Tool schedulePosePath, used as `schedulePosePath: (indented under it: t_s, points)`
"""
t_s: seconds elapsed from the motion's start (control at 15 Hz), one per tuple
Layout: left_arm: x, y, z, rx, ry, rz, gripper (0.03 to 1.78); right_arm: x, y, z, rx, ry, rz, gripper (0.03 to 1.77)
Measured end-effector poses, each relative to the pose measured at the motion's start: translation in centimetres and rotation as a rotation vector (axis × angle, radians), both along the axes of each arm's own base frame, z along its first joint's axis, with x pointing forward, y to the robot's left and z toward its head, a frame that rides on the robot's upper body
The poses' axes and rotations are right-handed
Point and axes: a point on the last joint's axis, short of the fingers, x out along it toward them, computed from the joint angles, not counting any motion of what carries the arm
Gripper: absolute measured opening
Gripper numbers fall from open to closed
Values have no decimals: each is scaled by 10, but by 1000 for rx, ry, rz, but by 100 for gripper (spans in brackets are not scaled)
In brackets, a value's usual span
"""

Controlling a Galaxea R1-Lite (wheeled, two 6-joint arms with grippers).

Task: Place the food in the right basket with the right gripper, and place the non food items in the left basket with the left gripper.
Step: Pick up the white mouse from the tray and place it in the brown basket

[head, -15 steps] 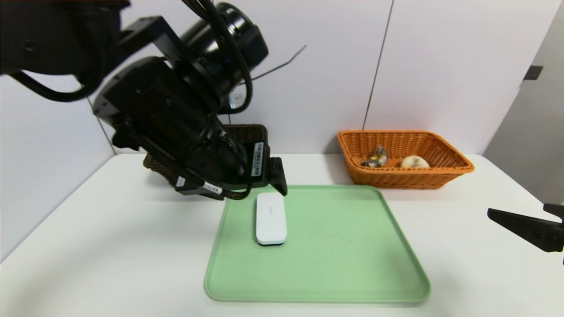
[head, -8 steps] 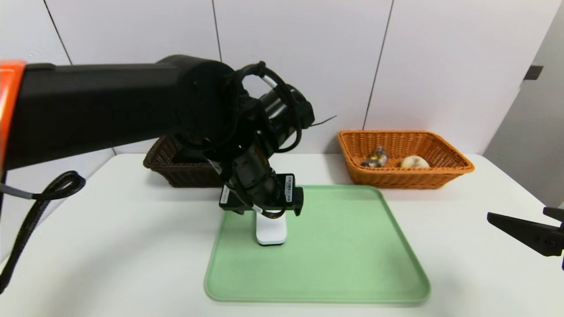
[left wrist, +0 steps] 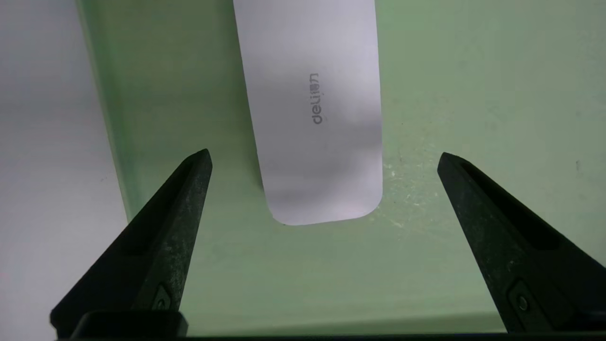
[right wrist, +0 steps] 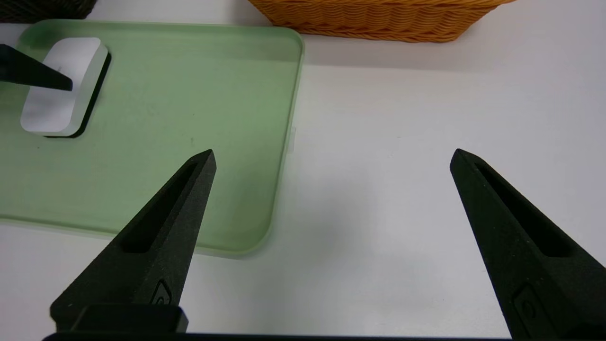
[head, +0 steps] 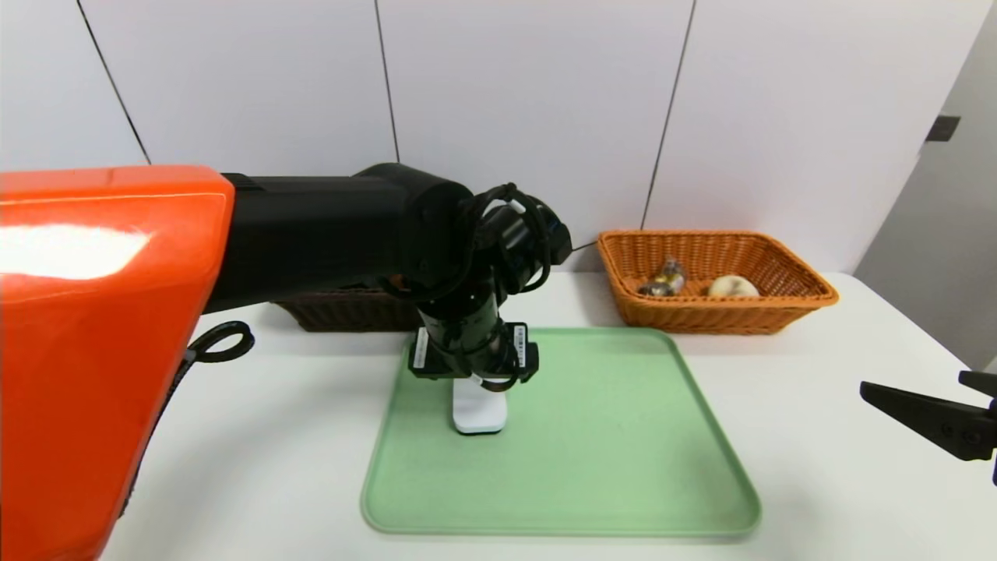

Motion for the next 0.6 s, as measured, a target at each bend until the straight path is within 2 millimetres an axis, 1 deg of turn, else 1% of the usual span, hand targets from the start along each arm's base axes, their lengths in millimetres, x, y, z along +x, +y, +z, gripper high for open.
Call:
schedulePosePath:
  t_s: [0.4, 0.6]
  points:
    - [17, 2, -16, -1, 16, 53, 169, 0, 0, -2, -11, 5, 8, 171]
    - [21, 1, -23, 1, 26, 60, 169, -1, 0, -3, -12, 9, 8, 171]
